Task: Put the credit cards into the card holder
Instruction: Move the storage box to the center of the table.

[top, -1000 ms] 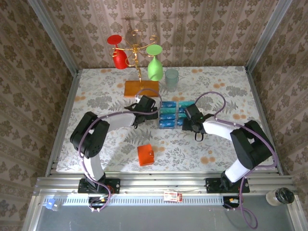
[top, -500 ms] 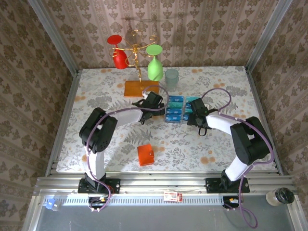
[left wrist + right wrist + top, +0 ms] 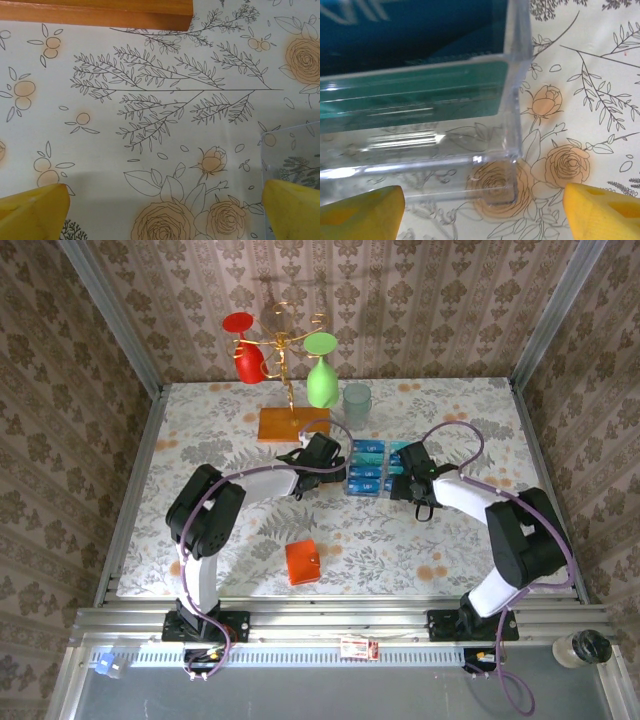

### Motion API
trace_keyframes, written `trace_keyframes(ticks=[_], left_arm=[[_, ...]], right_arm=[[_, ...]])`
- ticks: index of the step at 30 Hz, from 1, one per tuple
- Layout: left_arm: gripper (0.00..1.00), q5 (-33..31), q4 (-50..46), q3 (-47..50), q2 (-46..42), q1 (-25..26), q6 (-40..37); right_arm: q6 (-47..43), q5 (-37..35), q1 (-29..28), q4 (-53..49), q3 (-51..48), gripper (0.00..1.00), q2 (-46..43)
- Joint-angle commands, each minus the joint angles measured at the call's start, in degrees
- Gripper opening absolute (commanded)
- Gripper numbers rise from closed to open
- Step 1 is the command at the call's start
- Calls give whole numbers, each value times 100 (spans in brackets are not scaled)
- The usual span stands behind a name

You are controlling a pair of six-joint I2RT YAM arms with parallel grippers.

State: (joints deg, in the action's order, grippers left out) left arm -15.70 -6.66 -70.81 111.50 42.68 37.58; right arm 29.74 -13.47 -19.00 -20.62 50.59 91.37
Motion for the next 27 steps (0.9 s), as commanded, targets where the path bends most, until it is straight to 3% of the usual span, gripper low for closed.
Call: trace_keyframes(ticks=[1, 14, 18, 22, 27], left_arm=[[100, 119, 6, 153, -235, -56, 148], [100, 107, -177, 887, -1387, -568, -69], [100, 253, -174, 1513, -2209, -663, -23], [100, 385, -459, 2165, -3190, -664, -11], [100, 540, -898, 3043, -4603, -673, 217]], right_arm=[[-97, 202, -12, -306, -112, 84, -523], [363, 1004, -207, -737, -594, 86, -2223], [624, 1386, -765, -717, -675, 84, -2328], [1180, 1823, -1614, -154, -866, 76, -2253], [2143, 1846, -2675, 811, -1175, 67, -1990]])
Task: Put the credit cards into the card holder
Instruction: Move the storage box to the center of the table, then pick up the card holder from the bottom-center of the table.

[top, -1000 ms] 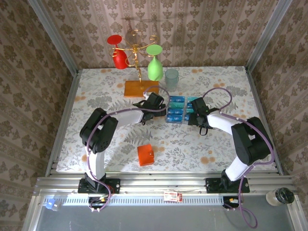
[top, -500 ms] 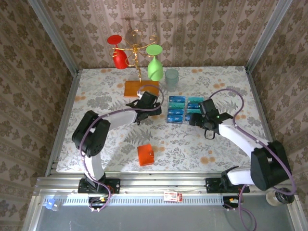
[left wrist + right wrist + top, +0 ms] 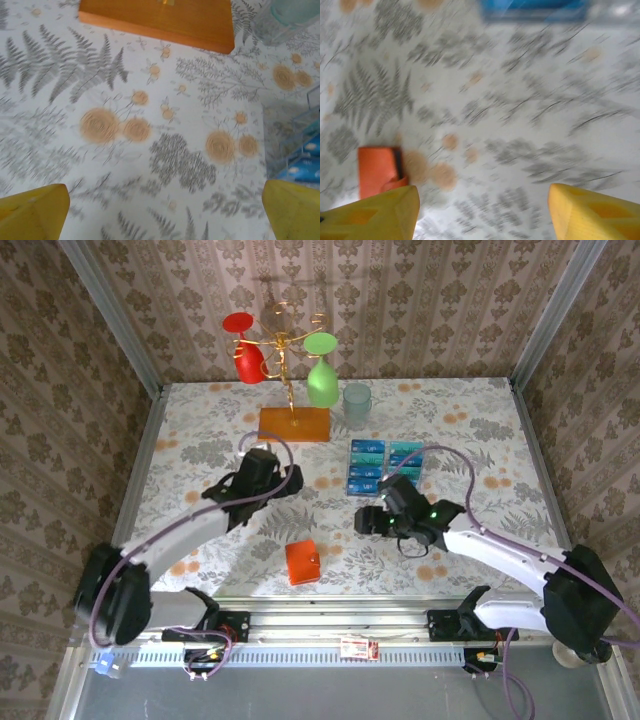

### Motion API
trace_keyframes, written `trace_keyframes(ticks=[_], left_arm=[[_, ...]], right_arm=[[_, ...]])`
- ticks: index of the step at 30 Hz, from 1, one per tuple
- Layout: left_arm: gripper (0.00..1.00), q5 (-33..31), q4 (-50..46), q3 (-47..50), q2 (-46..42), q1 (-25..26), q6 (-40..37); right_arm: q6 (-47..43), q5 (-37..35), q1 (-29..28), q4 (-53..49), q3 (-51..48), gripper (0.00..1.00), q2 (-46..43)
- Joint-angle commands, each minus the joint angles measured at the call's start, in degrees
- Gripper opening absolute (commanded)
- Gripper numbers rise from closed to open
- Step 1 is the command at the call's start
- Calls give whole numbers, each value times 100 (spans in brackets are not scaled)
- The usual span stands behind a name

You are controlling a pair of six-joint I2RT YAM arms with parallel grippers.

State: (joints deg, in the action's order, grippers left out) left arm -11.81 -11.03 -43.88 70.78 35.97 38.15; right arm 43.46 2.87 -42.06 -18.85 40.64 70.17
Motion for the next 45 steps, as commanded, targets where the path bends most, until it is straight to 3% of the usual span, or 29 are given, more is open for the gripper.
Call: trace_keyframes(ticks=[1, 6, 13, 30, 45], left_arm=[[100, 162, -545, 514, -814, -4, 232], [100, 121, -798, 1113, -1944, -2, 515], [100, 227, -924, 1323, -2309, -2, 647], [100, 320, -648, 1337, -1981, 5, 594], [100, 382, -412, 1347, -1678, 33, 598]], right_arm=[[1039, 243, -550, 860, -256, 64, 199], [2022, 59, -1379, 1684, -583, 47, 434], [2744, -229, -2135, 2331, -801, 43, 872], [3208, 160, -2306, 3351, -794, 39, 1847], [3403, 354, -2298, 3780, -782, 31, 2149]])
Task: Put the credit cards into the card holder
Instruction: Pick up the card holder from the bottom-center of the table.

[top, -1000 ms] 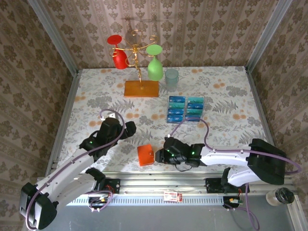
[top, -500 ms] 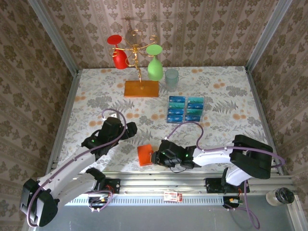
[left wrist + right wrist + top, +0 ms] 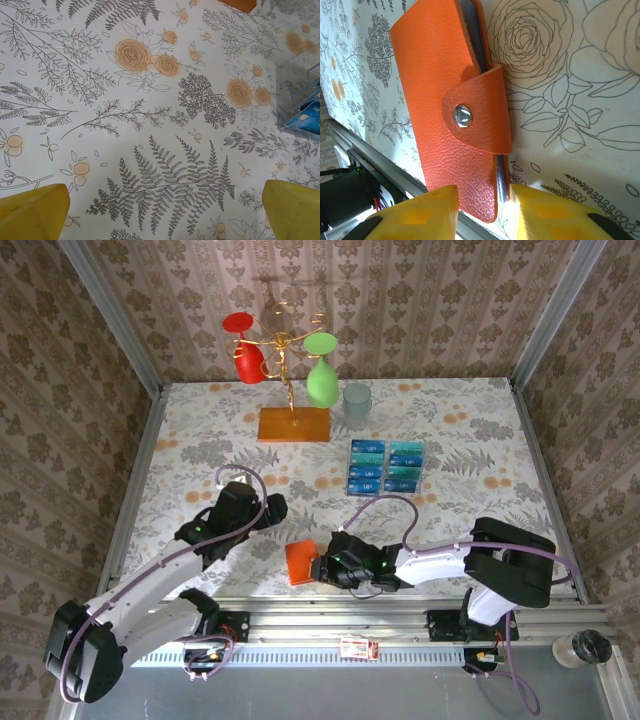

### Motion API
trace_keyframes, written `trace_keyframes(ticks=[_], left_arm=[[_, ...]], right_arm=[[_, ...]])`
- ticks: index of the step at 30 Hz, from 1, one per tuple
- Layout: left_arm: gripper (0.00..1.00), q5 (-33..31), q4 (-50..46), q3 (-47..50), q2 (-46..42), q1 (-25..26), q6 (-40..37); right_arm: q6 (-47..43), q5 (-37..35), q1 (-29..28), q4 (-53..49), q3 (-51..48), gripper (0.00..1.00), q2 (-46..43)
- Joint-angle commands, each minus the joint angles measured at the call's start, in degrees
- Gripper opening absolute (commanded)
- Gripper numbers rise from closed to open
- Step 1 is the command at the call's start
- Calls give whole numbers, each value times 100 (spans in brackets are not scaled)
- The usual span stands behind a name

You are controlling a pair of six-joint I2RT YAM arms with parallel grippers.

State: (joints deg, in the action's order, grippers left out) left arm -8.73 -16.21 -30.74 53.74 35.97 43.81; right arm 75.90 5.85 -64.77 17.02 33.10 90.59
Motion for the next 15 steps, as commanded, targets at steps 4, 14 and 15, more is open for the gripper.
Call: trace_keyframes(ticks=[4, 14, 15], left_arm=[[100, 63, 126, 51, 67, 41, 44], [100, 88, 223, 42, 256, 81, 70], [100, 93, 234, 51, 265, 82, 66]], right_arm=[[213, 83, -16, 305, -58, 28, 142], [344, 190, 188, 656, -262, 1, 159], [370, 229, 246, 769, -306, 0, 161]])
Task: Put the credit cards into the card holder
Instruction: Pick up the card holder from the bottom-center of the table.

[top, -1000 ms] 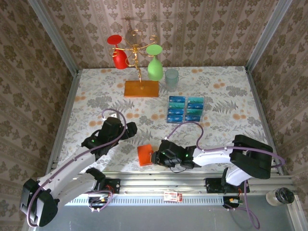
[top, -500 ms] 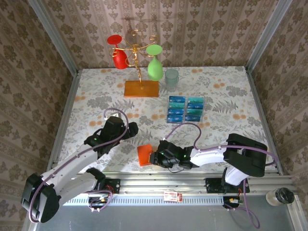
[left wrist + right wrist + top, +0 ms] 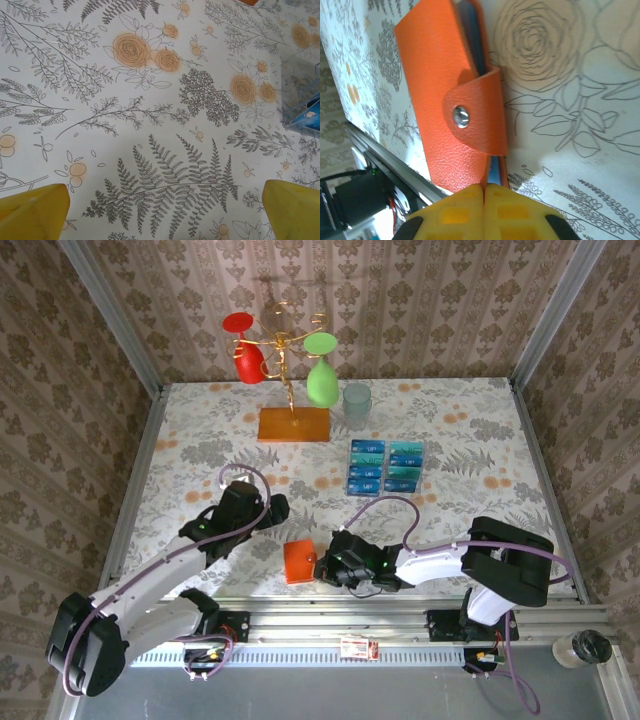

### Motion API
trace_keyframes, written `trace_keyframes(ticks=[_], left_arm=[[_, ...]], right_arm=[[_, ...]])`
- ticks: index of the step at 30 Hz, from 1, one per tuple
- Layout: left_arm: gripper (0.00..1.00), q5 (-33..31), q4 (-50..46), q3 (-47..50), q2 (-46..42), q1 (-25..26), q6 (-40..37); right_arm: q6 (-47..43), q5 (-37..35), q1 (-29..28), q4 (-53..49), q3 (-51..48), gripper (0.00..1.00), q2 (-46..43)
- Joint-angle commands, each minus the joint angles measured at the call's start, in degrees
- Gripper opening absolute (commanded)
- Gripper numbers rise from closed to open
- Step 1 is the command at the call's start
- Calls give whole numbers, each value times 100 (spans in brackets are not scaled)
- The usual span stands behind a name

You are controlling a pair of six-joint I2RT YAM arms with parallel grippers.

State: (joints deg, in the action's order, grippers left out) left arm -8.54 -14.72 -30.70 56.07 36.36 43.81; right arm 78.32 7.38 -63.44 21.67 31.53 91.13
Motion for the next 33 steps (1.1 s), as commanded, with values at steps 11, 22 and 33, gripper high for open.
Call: trace_keyframes(ticks=[11, 22, 33], left_arm=[[100, 305, 523, 104, -128, 55, 705], [100, 1365, 2493, 47, 141, 141, 1306], [100, 1592, 4084, -160, 1024, 401, 2185]], right_arm=[[-585, 818, 1280, -14, -406, 0, -1246], [-1334, 1655, 2387, -1174, 376, 0, -2722], [-1035, 1925, 2452, -679, 699, 0, -2614]])
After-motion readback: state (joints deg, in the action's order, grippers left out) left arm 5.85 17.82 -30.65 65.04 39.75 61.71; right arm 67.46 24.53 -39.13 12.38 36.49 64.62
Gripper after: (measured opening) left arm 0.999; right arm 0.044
